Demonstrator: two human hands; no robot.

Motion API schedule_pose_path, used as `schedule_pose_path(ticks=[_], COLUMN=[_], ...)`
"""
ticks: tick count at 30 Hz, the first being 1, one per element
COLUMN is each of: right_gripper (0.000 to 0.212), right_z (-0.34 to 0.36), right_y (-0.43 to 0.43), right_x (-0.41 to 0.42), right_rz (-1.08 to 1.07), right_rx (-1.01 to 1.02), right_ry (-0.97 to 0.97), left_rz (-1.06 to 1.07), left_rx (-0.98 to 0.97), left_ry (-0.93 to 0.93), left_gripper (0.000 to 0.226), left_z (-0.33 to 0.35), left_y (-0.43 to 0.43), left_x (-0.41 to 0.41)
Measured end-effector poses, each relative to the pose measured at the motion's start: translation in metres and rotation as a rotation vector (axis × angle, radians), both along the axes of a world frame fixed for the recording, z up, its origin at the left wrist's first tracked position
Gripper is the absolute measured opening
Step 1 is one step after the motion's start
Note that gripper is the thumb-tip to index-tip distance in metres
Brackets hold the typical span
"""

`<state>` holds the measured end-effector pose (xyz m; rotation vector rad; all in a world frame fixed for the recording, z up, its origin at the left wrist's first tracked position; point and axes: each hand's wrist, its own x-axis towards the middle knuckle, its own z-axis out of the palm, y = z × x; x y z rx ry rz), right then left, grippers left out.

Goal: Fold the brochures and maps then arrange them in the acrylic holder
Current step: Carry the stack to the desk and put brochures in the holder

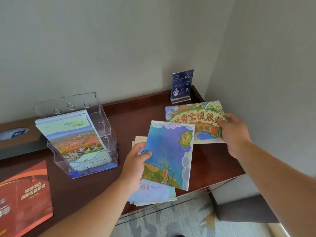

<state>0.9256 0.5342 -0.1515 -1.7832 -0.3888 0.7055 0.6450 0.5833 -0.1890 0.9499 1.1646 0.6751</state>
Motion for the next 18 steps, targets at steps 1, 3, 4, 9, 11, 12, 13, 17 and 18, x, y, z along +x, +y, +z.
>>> schedule_pose_path(ticks=[1, 3, 4, 9, 11, 12, 13, 17, 18], right_gripper=[0.029, 0.04, 0.038, 0.044, 0.027, 0.024, 0.03, 0.033, 0.032], right_z=[0.001, 0.002, 0.0, -0.012, -0.013, -0.012, -0.012, -0.014, -0.014], right_y=[0.003, 0.008, 0.011, 0.01, 0.009, 0.008, 0.008, 0.006, 0.004], right_x=[-0.003, -0.016, -0.024, -0.053, -0.059, -0.062, -0.065, -0.08, -0.082], right_rz=[0.024, 0.107, 0.148, 0.209, 0.278, 0.33, 0.39, 0.55, 0.57], right_rx=[0.048, 0.093, 0.087, -0.03, -0.028, -0.039, -0.064, -0.093, -0.091], right_ry=[0.042, 0.099, 0.136, 0.274, 0.346, 0.364, 0.365, 0.261, 0.262], left_rz=[-0.013, -0.024, -0.019, -0.01, -0.007, -0.013, -0.027, -0.098, -0.125], left_rx=[0.0, 0.011, 0.016, 0.136, 0.155, 0.163, 0.178, 0.236, 0.247], left_ry=[-0.027, -0.053, -0.053, 0.194, 0.265, 0.293, 0.312, 0.293, 0.284], left_gripper=[0.028, 0.026, 0.023, 0.017, 0.016, 0.016, 0.016, 0.02, 0.022], left_z=[0.003, 0.008, 0.009, 0.006, 0.003, 0.002, 0.0, 0.001, 0.003], left_y=[0.001, 0.003, 0.003, 0.005, 0.005, 0.004, 0.003, -0.004, -0.004], left_x=[0.001, 0.002, 0.002, -0.017, -0.027, -0.03, -0.032, -0.034, -0.033])
